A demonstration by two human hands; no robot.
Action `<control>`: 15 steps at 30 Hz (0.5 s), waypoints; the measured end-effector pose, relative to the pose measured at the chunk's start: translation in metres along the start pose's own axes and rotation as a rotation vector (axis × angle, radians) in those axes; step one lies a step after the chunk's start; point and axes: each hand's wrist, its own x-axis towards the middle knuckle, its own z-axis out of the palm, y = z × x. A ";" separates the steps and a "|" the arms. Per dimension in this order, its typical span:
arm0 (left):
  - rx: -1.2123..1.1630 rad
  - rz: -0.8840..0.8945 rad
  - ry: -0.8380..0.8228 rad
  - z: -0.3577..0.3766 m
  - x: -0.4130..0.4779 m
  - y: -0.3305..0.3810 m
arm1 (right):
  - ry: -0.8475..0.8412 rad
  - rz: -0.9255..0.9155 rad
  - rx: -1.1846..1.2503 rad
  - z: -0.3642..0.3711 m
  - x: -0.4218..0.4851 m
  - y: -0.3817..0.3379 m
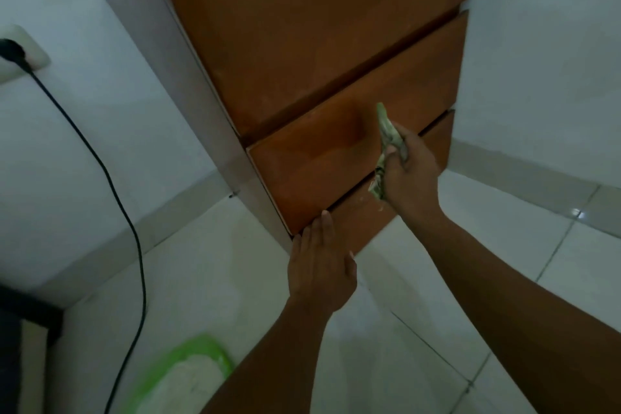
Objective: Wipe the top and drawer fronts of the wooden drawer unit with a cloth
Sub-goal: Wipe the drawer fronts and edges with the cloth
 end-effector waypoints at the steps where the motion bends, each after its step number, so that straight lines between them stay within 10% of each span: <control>1: -0.001 -0.008 0.011 0.001 0.000 0.001 | -0.011 -0.003 0.002 0.002 0.001 0.001; 15: 0.200 -0.082 0.029 0.004 0.019 0.019 | -0.016 0.176 -0.076 -0.025 -0.006 0.032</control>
